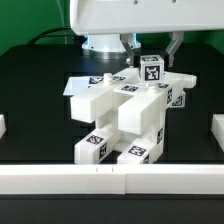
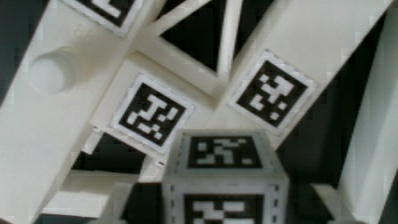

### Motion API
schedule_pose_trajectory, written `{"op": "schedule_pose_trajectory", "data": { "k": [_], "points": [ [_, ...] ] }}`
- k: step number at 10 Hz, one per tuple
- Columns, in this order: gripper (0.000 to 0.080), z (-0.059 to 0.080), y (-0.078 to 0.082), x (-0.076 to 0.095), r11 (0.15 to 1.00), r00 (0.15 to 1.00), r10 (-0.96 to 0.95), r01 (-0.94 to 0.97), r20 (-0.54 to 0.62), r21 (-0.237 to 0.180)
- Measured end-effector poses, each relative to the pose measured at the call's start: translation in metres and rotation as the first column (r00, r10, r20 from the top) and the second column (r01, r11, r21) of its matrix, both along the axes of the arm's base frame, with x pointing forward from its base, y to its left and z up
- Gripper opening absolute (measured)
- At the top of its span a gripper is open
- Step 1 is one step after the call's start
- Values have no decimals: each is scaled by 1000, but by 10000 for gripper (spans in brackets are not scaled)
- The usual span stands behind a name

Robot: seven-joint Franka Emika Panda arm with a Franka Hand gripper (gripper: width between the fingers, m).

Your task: Assemble chair

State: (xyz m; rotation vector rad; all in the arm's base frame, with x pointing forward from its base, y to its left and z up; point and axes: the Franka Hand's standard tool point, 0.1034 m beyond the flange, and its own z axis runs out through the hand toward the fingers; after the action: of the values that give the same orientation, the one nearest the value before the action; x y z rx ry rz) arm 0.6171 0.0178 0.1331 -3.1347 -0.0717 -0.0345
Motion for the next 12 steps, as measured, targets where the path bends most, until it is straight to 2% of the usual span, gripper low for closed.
{"op": "schedule_pose_trajectory", "data": {
  "k": [12],
  "points": [
    [285,0,1,8,1000,999,-25,25,20,-5]
  ]
}}
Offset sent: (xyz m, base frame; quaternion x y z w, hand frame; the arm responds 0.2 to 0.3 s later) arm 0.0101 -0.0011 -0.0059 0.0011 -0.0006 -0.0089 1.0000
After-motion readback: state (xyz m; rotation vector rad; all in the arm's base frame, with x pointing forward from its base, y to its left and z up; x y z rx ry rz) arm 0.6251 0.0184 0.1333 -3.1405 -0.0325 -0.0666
